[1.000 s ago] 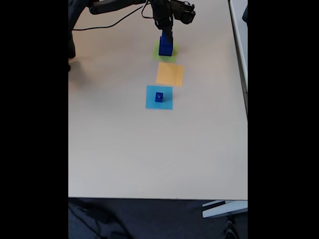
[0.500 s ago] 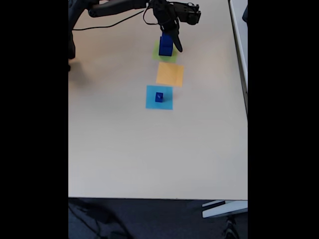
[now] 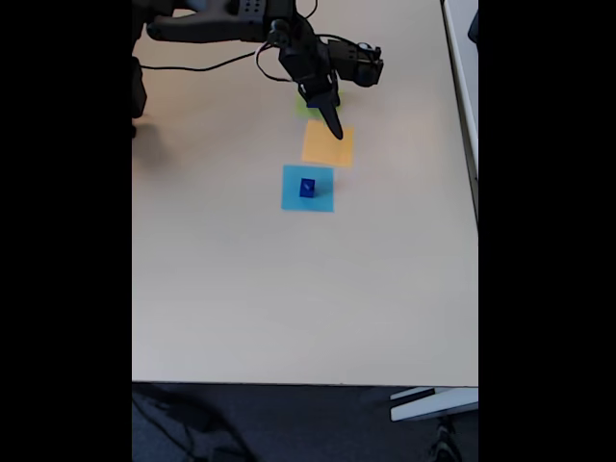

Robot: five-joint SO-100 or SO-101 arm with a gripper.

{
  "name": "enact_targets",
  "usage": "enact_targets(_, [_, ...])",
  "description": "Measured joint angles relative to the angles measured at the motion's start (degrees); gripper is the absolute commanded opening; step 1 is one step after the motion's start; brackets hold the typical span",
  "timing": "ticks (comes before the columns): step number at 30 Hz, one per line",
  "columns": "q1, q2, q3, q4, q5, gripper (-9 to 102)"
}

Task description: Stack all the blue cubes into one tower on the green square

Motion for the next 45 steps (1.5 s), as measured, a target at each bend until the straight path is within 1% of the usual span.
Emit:
enact_targets(6, [3.6,0.0,7.1,-6.9,-1.1,39])
enact_targets(15, [6.9,0.2,14.3,-13.6,-3.9,37])
enact_targets(29, [10.8,0.3,16.9,-14.1,-8.9,33])
enact_targets(45, [12.0,0.2,18.3,-14.2,-11.0,34])
